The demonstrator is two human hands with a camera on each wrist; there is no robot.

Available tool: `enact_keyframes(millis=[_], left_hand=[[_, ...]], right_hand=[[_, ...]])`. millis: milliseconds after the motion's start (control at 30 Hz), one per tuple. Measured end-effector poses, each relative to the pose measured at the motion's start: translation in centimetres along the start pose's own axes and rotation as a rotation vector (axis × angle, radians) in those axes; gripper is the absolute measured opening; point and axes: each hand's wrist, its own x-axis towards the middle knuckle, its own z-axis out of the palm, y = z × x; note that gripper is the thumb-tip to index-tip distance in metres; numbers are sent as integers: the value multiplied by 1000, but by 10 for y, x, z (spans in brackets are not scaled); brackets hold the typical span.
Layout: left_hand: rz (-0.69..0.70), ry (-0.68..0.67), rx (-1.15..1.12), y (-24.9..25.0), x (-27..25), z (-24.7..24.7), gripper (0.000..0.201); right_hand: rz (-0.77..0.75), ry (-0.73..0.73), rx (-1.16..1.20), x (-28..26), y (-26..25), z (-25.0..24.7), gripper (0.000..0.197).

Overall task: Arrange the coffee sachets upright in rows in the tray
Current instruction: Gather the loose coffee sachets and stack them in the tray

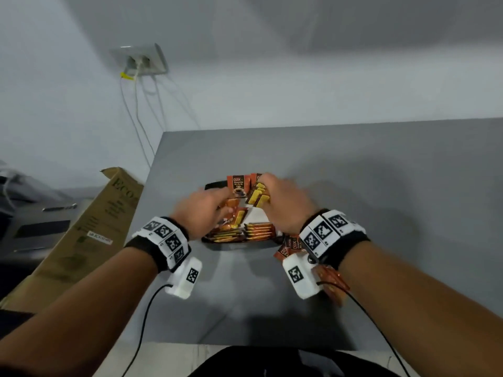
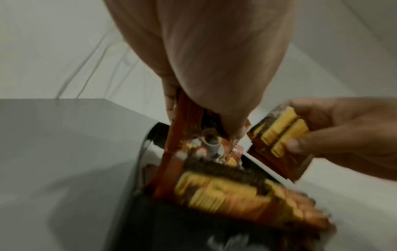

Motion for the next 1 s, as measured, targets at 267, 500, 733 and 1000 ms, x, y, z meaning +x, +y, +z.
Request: enact_keyframes(millis=[267,500,733,1000], left_hand=[[132,-156,-53,-14,-19,27,48],[-88,-410,-463,-14,-5,5,48],[-88,-344,71,-20,42,-2,22],[-9,-350,199,-18,57,16,33]], right_hand=[[-53,-369,-302,2,-13,33,32],[-96,-374,-262,0,-16,36,56],[-144,-338,-377,-3,-12,53,64],[-175,-297,-337,-5,-7,56,81]])
